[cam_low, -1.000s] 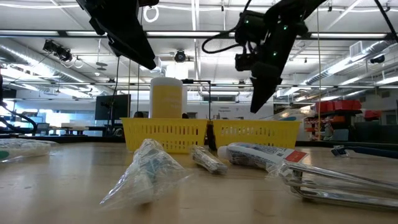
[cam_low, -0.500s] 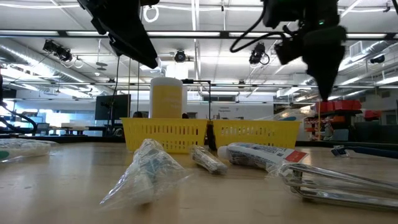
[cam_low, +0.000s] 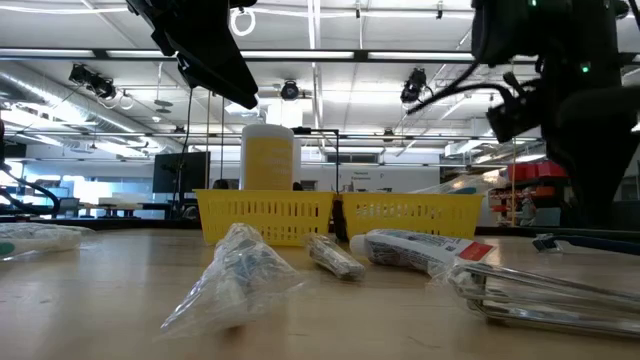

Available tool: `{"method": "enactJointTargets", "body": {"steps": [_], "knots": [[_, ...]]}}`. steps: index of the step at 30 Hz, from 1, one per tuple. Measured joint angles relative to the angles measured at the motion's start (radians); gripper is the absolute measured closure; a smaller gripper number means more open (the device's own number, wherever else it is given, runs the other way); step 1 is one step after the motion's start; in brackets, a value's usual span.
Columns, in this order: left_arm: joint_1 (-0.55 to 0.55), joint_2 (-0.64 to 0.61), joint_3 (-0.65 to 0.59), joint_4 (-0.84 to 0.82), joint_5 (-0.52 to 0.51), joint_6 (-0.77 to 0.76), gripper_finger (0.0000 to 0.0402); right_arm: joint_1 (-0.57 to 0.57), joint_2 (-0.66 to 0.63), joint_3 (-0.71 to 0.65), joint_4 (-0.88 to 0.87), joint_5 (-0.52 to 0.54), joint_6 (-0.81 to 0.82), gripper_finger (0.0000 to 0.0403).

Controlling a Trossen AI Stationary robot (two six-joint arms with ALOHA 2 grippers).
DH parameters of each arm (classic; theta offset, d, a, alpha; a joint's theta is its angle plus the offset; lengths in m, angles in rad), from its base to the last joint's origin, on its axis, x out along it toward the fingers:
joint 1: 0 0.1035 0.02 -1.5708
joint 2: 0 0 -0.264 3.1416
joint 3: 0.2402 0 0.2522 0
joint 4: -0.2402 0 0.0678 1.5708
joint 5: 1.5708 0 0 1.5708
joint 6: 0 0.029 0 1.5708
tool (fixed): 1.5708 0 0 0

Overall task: Pick & Place Travel size toiletries
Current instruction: Put the blue razor into the red bin

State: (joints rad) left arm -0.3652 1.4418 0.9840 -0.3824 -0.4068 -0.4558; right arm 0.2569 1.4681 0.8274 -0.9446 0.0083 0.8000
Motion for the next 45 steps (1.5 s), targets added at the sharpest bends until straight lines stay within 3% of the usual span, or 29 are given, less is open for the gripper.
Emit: {"method": "enactJointTargets", "body": {"steps": [12,22,32,37,41,45], "knots": [[0.0,0.0,0.0,0.0,0.006,-0.036,0.023,-0.002,-0.005,-0.186,0.238,0.044,0.023,0.0235],[0.0,0.0,0.0,0.018,0.004,-0.037,0.023,-0.002,-0.001,-0.177,0.231,0.054,-0.019,0.0317],[0.0,0.0,0.0,0.089,-0.059,-0.036,0.023,0.018,-0.047,-0.018,0.155,-0.043,-0.05,0.0372],[0.0,0.0,0.0,0.148,-0.075,0.014,0.023,0.039,-0.1,0.092,0.132,-0.096,-0.068,0.0376],[0.0,0.0,0.0,0.199,-0.086,0.089,0.023,0.055,-0.154,0.164,0.247,-0.055,-0.172,0.0376],[0.0,0.0,0.0,0.247,-0.11,0.148,0.023,0.05,-0.2,0.193,0.451,0.068,-0.349,0.0368]]}}
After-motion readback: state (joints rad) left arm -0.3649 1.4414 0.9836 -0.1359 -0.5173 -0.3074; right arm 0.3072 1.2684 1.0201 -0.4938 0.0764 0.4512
